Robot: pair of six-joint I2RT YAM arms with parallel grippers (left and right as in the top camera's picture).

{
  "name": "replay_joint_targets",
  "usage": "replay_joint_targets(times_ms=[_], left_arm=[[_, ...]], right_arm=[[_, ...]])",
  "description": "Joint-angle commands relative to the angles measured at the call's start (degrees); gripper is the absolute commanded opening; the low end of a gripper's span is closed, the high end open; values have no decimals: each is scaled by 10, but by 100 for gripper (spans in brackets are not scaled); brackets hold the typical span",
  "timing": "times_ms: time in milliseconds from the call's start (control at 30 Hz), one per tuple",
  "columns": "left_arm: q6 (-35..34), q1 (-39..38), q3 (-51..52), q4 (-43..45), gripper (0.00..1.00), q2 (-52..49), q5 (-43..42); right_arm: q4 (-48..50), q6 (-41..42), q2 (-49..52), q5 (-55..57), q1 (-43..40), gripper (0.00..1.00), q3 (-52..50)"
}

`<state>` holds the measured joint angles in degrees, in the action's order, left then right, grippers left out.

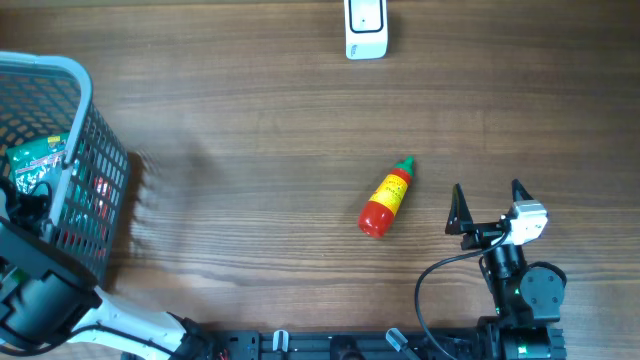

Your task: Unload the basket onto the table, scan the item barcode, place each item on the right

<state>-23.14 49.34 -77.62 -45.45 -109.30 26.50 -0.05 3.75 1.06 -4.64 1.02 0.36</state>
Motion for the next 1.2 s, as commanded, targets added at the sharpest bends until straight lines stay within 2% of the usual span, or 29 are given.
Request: replay_joint_targets(times_ms=[0, 100, 200, 367, 533, 600, 733, 867, 967, 1067, 1167], left_arm=[[5, -21, -7, 16, 100, 0, -37], [4, -28, -31, -1, 100, 2, -27], [-46, -30, -97, -71, 100, 12, 27], [-47, -30, -171, -149, 100, 50, 27], [-47, -16, -172, -209, 100, 73, 21], [-47, -1, -166, -222, 100, 71, -6], [-47, 38, -154, -222, 100, 71, -75], [-41, 74, -127, -204, 100, 71, -94], [-33, 88, -87, -171, 100, 71, -95], [6, 96, -41, -123, 100, 71, -123], [9, 97, 1, -78, 100, 70, -144]], right_arm=[[1, -6, 0, 6, -1, 100, 0], [1, -6, 0, 6, -1, 100, 0], [1, -6, 0, 6, -1, 100, 0], [1, -6, 0, 6, -1, 100, 0], [1, -6, 0, 6, -1, 100, 0], [1, -6, 0, 6, -1, 100, 0], [1, -6, 0, 6, -1, 100, 0], [1, -6, 0, 6, -1, 100, 0], [1, -6, 0, 6, -1, 100, 0], [1, -6, 0, 6, -1, 100, 0], [1, -6, 0, 6, -1, 100, 0]])
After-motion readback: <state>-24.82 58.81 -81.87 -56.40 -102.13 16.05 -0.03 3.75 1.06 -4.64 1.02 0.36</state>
